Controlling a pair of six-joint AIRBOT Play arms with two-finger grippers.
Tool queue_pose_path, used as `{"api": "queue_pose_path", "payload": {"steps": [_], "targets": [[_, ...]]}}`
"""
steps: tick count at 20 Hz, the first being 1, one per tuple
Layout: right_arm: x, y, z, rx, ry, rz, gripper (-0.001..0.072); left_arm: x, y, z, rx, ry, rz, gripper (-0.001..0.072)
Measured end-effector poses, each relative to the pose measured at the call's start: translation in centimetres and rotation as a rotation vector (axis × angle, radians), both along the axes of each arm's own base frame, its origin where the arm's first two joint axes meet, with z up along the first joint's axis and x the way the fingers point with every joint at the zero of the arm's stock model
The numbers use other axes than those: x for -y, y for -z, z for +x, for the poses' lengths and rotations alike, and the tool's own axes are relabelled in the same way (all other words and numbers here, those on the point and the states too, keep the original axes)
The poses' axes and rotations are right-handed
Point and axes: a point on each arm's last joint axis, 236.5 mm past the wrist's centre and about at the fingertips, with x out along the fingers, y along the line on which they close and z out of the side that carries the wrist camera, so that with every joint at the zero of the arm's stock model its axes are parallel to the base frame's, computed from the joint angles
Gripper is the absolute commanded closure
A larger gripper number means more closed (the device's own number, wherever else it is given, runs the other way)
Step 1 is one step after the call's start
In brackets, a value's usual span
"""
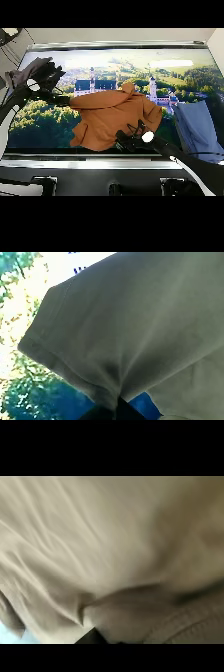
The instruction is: Fold the shirts.
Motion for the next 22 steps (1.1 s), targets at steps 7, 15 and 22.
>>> {"api": "queue_pose_path", "payload": {"steps": [7,15,22], "targets": [[2.1,-17.0,7.3,0.637,-0.414,-0.364,0.0669,-1.7,-13.8,2.3,0.362,-0.087,-0.005,0.0682],[25.3,-58.9,0.8,1.400,0.239,-0.884,0.0669,-7.2,-52.4,-11.6,1.379,-0.367,-0.075,0.0683],[29.8,-59.1,-3.0,1.287,0.360,-0.861,0.0667,-5.8,-58.8,-21.1,1.590,-0.370,-0.121,0.0682]]}}
